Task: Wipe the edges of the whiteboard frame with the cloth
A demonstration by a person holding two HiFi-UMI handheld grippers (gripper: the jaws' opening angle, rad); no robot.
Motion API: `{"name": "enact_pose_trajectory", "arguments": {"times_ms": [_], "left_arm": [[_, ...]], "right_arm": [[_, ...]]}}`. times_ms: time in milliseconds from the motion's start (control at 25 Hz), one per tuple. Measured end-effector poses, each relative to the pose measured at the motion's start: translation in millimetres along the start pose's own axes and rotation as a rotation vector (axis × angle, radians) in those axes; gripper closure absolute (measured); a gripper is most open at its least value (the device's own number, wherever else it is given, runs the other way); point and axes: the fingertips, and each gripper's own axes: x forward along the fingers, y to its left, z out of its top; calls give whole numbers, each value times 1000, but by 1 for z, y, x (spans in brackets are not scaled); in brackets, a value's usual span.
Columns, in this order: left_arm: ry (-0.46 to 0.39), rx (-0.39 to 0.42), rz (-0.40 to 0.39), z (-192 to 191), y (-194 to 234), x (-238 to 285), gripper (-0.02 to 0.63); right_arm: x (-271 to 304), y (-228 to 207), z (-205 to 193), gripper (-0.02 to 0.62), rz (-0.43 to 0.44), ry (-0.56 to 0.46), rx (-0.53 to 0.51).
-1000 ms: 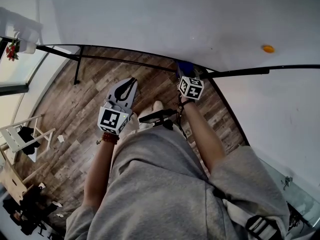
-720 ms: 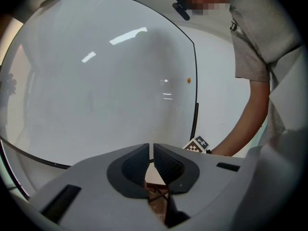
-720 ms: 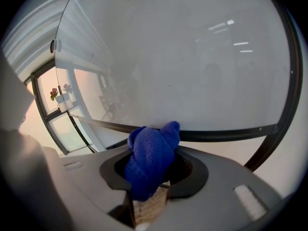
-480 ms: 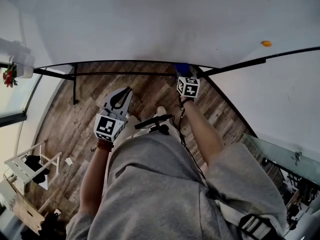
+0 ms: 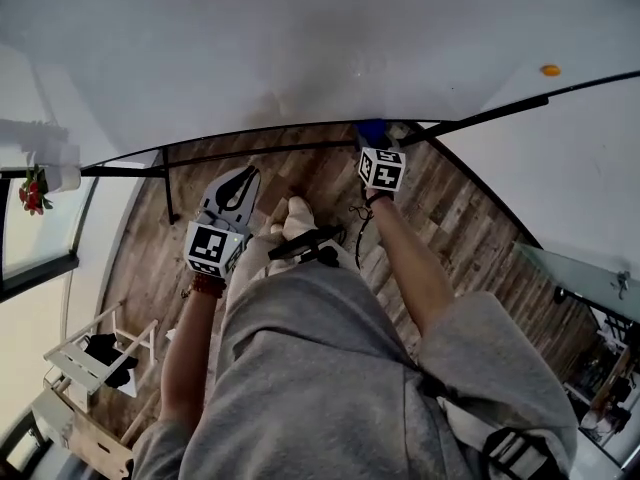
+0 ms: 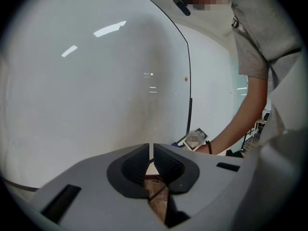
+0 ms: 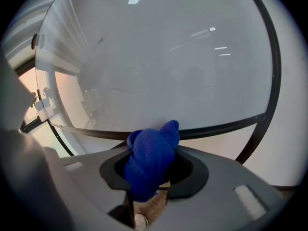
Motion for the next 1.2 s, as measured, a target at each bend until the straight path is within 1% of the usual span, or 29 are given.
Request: {"name": "enact_pose_trajectory", "arguments": {"times_ms": [120,200,320,480,600,720,920,1200], "left_arm": [[-12,-17,22,1,15,-2,572],[-22,-28,21,0,29,-3,572],[-22,-37,-5,-8,35,-9,572],[-15,-50,-33,-8,39,-14,572],[-20,-54,-48,-7,41,-25,572],[-19,-65,-47,-11,49,-34,572],[-31,-81,-39,-12,62,-45,572],[-46,-86,-35,-12,78,-52,572]], "right_arm": [[-1,0,-1,445,-6,2,-28],[1,3,2,446,-20,2,-28],[-2,7,-5,446,-41,4,-33],[-1,16,0,446,-39,2,-64],[-2,21,2,446,-75,-7,-54],[0,34,4,446,-89,-18,-43],[1,47,4,446,-113,-11,-73],[6,65,2,446,-109,2,-87]]}}
